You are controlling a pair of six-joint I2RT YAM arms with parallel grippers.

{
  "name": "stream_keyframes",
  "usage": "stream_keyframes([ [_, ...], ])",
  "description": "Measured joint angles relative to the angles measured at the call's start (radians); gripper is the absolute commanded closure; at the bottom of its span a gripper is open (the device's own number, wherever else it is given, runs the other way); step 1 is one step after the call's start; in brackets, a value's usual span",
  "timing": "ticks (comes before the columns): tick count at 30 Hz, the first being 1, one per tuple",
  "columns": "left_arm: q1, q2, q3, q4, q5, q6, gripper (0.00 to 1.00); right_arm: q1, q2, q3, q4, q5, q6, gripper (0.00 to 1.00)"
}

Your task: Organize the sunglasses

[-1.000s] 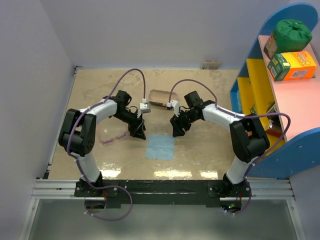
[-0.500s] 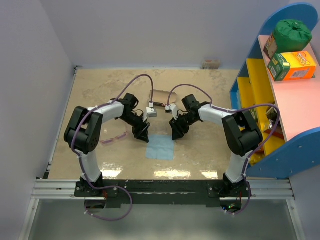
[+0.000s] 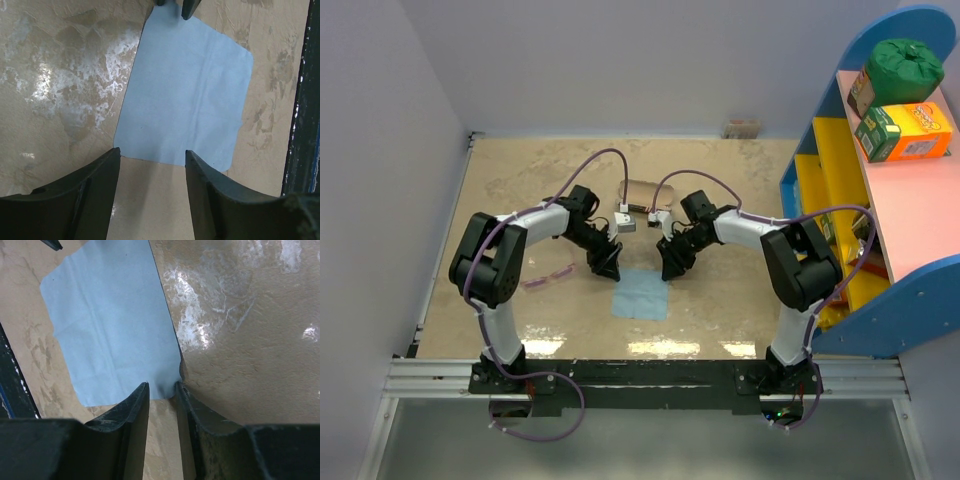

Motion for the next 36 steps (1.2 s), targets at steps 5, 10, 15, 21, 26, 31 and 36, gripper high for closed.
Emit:
stream_keyframes([
  [5, 0.000, 0.001, 0.000, 0.021, -0.011, -0.021, 0.43, 0.003, 0.004, 0.000, 0.008, -0.005, 0.010, 0.76],
  [10, 0.000, 0.008, 0.000, 0.036, -0.024, -0.035, 0.45, 0.004, 0.013, 0.000, 0.015, -0.007, 0.017, 0.84],
  [15, 0.000, 0.019, 0.000, 0.043, -0.031, -0.041, 0.50, 0.005, 0.016, 0.000, 0.019, -0.006, 0.022, 0.91],
  [21, 0.000, 0.023, -0.004, 0.063, -0.037, -0.051, 0.55, 0.006, 0.017, 0.000, 0.020, -0.001, 0.022, 0.96],
  [26, -0.002, 0.027, -0.005, 0.081, -0.043, -0.066, 0.63, 0.006, 0.017, 0.000, 0.020, 0.003, 0.025, 0.97],
  [31, -0.012, 0.031, -0.006, 0.089, -0.049, -0.067, 0.73, 0.006, 0.017, 0.000, 0.021, 0.005, 0.029, 0.98],
  [36, -0.021, 0.034, -0.006, 0.093, -0.054, -0.067, 0.82, 0.006, 0.017, 0.000, 0.021, 0.005, 0.030, 0.99],
])
